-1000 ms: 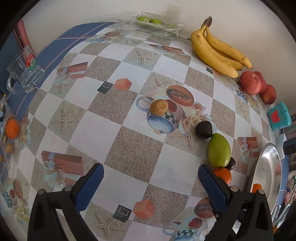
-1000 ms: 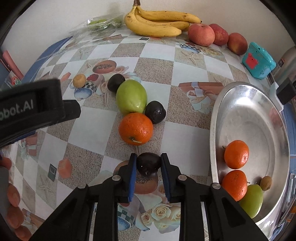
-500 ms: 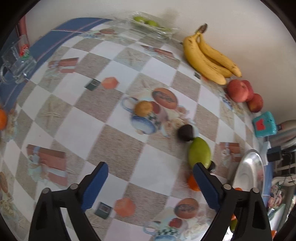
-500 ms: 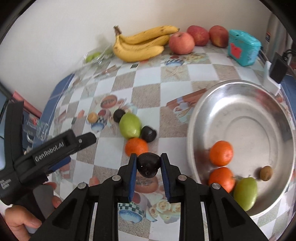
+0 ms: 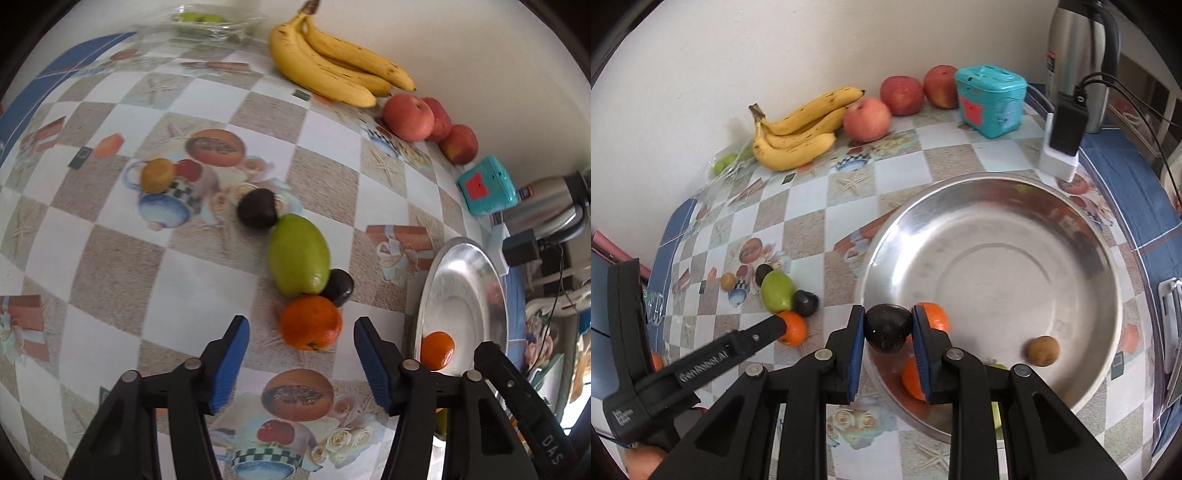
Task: Organize fruits
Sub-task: 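Grasp an orange with the left gripper while the right gripper holds the plum, then carry the orange and plum with both grippers over the steel bowl, then open both grippers to drop the plum and orange into the bowl, then move both grippers back toward the remaining fruit pile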
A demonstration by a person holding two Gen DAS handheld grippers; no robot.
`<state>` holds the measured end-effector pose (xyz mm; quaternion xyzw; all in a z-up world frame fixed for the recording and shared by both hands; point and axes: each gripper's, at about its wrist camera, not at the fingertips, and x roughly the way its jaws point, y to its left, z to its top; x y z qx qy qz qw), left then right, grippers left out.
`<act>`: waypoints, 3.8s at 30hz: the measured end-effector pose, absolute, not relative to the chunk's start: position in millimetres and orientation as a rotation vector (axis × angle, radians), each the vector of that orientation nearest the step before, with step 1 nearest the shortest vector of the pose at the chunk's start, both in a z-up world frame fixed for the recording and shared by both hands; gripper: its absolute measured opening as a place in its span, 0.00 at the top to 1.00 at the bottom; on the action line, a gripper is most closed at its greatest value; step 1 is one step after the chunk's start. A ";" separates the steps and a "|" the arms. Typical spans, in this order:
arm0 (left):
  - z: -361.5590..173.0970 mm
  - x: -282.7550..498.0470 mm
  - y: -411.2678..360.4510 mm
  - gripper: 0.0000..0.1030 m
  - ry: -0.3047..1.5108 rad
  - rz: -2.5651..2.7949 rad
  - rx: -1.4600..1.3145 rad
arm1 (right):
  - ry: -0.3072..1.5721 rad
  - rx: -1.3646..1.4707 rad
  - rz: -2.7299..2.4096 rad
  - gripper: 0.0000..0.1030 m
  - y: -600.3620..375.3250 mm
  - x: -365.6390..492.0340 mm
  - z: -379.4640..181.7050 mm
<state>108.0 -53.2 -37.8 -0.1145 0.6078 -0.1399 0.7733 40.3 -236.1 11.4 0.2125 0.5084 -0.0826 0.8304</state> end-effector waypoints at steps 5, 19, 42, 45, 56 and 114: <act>-42.8 107.8 -57.3 0.51 1.312 -0.291 -0.225 | 1.077 0.454 -0.176 0.75 -241.3 39.0 11.3; -39.9 103.4 -63.8 0.62 1.309 -0.303 -0.216 | 1.061 0.477 -0.171 0.75 -246.2 34.8 14.8; 14.2 89.7 -155.3 0.62 1.131 -0.494 -0.052 | 1.064 0.581 -0.398 0.75 -330.9 8.0 -7.4; 10.4 91.4 -172.6 0.62 1.130 -0.507 -0.017 | 1.058 0.578 -0.415 0.75 -334.4 8.4 -8.5; -11.9 90.5 -199.4 0.62 1.145 -0.506 0.071 | 1.108 0.577 -0.426 0.75 -333.5 17.3 -25.9; -8.4 87.5 -182.8 0.29 1.159 -0.335 0.067 | 1.080 0.528 -0.466 0.36 -343.2 8.3 -6.1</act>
